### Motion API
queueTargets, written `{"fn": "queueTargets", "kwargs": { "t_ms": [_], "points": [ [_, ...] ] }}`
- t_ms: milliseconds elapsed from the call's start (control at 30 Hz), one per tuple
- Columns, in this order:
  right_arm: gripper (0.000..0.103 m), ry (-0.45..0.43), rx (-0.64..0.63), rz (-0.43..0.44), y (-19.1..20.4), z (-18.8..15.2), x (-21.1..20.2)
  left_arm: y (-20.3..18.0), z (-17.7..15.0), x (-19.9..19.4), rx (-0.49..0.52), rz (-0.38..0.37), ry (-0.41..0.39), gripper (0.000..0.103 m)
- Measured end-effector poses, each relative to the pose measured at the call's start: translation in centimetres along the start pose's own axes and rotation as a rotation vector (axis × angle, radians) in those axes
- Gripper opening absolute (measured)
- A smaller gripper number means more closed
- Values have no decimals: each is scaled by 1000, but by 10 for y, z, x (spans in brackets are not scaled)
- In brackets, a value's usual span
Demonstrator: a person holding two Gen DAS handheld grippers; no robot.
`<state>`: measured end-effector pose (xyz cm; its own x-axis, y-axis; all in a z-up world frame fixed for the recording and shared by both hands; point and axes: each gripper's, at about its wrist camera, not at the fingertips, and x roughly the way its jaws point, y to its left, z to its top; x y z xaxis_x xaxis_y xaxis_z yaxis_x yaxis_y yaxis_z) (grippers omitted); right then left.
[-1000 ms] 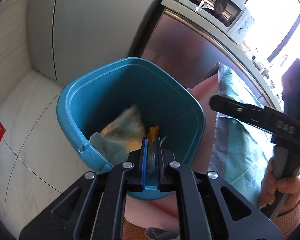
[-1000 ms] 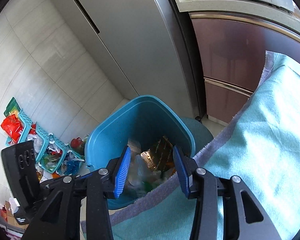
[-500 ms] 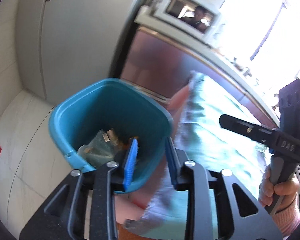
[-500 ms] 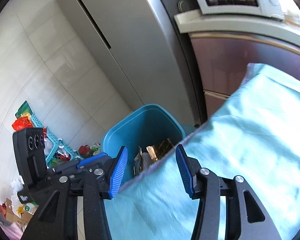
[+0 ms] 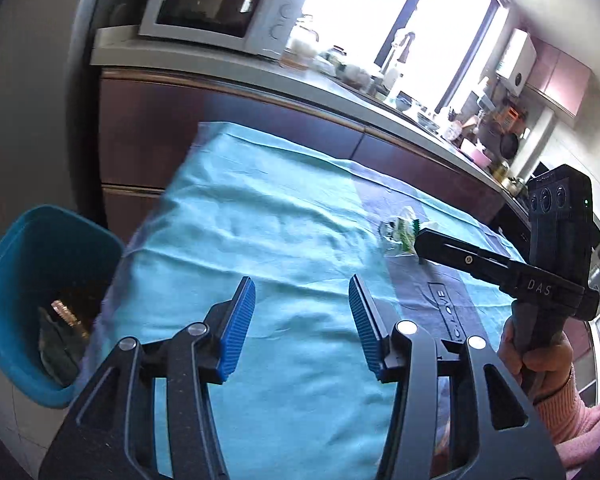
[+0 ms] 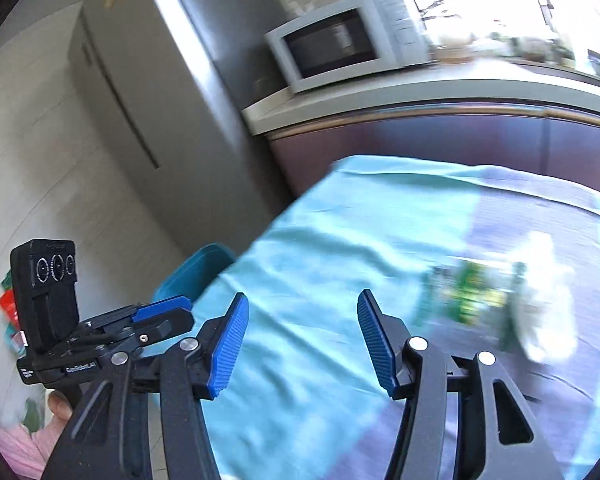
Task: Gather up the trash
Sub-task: 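Move both open tools back toward the green-print bag and white tissue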
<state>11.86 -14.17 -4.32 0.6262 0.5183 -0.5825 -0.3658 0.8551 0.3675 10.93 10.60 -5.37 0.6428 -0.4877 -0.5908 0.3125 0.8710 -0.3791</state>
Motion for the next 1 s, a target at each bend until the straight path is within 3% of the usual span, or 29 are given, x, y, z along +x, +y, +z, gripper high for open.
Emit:
{"fn": "queueTargets", "kwargs": {
  "t_ms": [267, 400, 733, 1000],
  "points": [
    [54, -61, 150, -160, -80, -11, -35, -54, 12, 68, 48, -85, 104, 51],
    [55, -48, 202, -192, -112, -6, -33, -72, 21, 96, 72, -96, 140, 52],
    [55, 15, 254, -148, -141, -1, -9, -88, 38, 150, 66, -68, 221, 54],
    [53, 45, 283, -111, -149, 1, 6, -90, 44, 183, 34, -101, 282, 52]
  ]
}}
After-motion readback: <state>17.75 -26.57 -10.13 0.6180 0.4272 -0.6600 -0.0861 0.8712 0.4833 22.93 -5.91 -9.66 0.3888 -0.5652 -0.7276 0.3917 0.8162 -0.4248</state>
